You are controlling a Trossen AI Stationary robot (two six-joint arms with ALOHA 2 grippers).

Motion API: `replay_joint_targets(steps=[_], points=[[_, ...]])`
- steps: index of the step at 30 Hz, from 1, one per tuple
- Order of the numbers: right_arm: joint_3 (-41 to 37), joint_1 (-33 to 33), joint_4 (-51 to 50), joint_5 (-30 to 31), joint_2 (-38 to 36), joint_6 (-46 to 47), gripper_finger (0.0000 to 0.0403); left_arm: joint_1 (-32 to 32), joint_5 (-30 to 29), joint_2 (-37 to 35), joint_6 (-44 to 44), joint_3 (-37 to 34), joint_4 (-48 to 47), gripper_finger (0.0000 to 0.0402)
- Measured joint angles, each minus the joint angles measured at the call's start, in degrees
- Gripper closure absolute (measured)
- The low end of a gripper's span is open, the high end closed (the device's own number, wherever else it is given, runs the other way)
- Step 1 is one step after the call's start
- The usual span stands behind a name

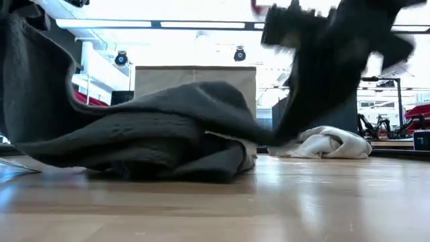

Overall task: Fold towel
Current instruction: Fold the dark gray towel

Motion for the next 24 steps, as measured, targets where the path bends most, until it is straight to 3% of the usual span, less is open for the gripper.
replay_joint_targets(steps=[4, 10, 17, 24], points=[[5.8, 2.1, -13.9, 7.3, -9.5, 0.9, 0.0395, 0.1, -2.7, -1.3, 1.5, 3.9, -1.5, 0.0401], [23.4, 4.2, -31.2, 24.7, -16.6, -1.2, 0.0395, 1.0, -12.2, -3.3, 5.2, 15.3, -11.5, 0.0401], [44.5, 4.6, -32.4, 38.5, -16.9, -17.9, 0.0395, 2.9, -26.4, -3.5, 14.0, 32.6, -17.8, 0.0401], [57.3, 4.6, -32.2, 44.9, -16.9, -29.5, 0.0395, 5.5, -35.8, -3.5, 26.2, 50.0, -17.1, 0.0401]])
